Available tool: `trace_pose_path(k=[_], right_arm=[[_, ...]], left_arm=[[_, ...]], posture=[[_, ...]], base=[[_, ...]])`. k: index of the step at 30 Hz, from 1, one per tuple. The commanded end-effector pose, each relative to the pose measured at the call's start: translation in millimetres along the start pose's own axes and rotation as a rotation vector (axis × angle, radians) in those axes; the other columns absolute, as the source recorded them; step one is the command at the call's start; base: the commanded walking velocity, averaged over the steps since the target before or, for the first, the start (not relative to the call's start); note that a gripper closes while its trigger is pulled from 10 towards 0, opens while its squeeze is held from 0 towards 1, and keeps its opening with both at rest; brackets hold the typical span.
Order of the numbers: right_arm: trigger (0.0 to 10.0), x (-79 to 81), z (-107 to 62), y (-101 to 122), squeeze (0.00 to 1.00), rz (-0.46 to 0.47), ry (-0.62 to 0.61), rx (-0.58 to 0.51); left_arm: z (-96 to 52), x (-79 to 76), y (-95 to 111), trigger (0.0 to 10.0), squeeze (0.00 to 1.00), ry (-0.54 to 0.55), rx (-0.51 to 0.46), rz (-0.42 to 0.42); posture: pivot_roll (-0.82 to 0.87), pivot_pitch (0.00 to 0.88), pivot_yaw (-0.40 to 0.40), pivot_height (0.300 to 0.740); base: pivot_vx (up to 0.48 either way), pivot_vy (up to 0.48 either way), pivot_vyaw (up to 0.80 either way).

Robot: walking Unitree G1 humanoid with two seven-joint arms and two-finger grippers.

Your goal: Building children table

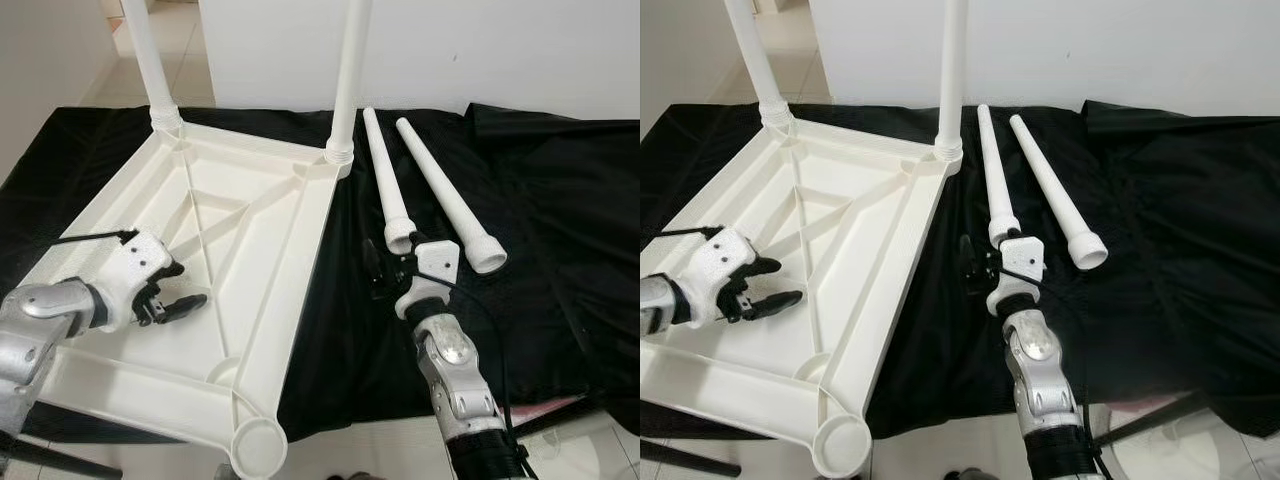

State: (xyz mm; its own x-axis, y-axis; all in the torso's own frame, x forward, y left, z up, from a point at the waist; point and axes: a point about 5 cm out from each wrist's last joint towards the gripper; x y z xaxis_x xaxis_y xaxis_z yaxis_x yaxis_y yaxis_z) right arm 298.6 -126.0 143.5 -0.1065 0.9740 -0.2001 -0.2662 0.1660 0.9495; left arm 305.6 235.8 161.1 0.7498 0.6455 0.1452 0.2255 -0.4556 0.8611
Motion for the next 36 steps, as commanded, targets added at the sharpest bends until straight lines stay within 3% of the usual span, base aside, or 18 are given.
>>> trace_pose_path(k=[1,8,15,17,18,19,20,24,25,31,32,33,34,36], right_arm=[[10.0,-1.6,-2.3,-3,0.00,-0.006,-0.011,0.010],[10.0,-0.6,-3.5,-3,0.00,-0.006,-0.017,0.012],[10.0,-3.1,-5.4,-4,0.00,-0.007,-0.036,0.019],[10.0,-3.7,-6.1,-5,0.00,-0.008,-0.041,0.021],[10.0,-4.0,-6.3,-5,0.00,-0.009,-0.045,0.023],[10.0,-4.0,-6.3,-5,0.00,-0.009,-0.045,0.023],[10.0,-4.5,-6.4,-5,0.00,-0.010,-0.049,0.024],[10.0,-5.4,-6.0,-5,0.00,-0.010,-0.057,0.024],[10.0,-6.2,-5.4,-5,0.00,-0.010,-0.063,0.025],[10.0,-7.9,-3.9,-4,0.00,-0.010,-0.072,0.024],[10.0,-7.8,-3.3,-4,0.00,-0.010,-0.073,0.024],[10.0,-7.7,-3.0,-4,0.00,-0.009,-0.074,0.025],[10.0,-7.2,-2.6,-4,0.00,-0.009,-0.073,0.025],[10.0,-6.9,-2.3,-4,0.00,-0.008,-0.073,0.025]], left_arm=[[4.2,-1.7,-7,10.0,0.00,-0.099,0.059,0.003],[7.3,9.4,-7,10.0,0.00,-0.067,0.113,0.009],[9.7,12.3,-8,10.0,0.00,-0.110,0.146,0.016],[11.4,12.4,-8,9.4,0.00,-0.128,0.145,0.003],[12.9,12.2,-8,4.4,0.00,-0.136,0.144,-0.002],[12.9,12.2,-8,4.4,0.00,-0.136,0.144,-0.002],[14.8,11.2,-8,0.6,0.00,-0.144,0.139,-0.004],[17.4,10.3,-7,0.5,0.00,-0.146,0.126,-0.007],[20.0,8.9,-5,0.0,0.00,-0.147,0.113,-0.011],[32.6,2.9,4,0.0,0.00,-0.135,0.050,0.028],[36.5,2.0,8,6.4,0.00,-0.128,0.029,0.036],[39.0,1.3,11,6.4,0.00,-0.123,0.015,0.040],[41.3,-0.6,14,10.0,0.00,-0.129,0.001,0.051],[42.5,-1.9,16,10.0,0.00,-0.135,-0.007,0.060]], posture=[[-0.01,0.086,-0.027,0.740],[-0.02,0.094,-0.016,0.740],[-0.02,0.100,-0.010,0.740],[-0.03,0.106,-0.004,0.740],[-0.03,0.110,0.002,0.740],[-0.03,0.110,0.002,0.740],[-0.03,0.113,0.003,0.740],[-0.04,0.116,0.005,0.740],[-0.04,0.116,0.006,0.740],[-0.04,0.116,0.006,0.740],[-0.03,0.115,0.004,0.740],[-0.03,0.115,0.004,0.740],[-0.03,0.115,0.004,0.740],[-0.03,0.115,0.004,0.740]], base=[[0.000,0.000,0.00],[0.000,0.000,0.00],[0.000,0.000,0.00],[0.000,0.000,0.00],[0.000,0.000,0.00],[0.000,0.000,0.00],[0.000,0.000,0.00],[0.000,0.000,0.00],[0.000,0.000,0.00],[0.000,0.000,0.00],[0.000,0.000,0.00],[0.000,0.000,0.00],[0.000,0.000,0.00],[0.000,0.000,0.00]])
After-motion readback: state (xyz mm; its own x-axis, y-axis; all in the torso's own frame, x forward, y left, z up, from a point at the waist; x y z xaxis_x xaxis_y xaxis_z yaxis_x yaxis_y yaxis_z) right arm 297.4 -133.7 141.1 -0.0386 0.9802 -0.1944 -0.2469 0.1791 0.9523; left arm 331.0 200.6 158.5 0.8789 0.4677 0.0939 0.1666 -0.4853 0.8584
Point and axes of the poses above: a point about 5 cm out from each wrist's last joint towards the gripper, its own z axis pointing out of the wrist towards the gripper, its own y axis along the axis of the wrist's last joint, x = y × z, and after that the axes turned 11 degrees about -z, right-handed
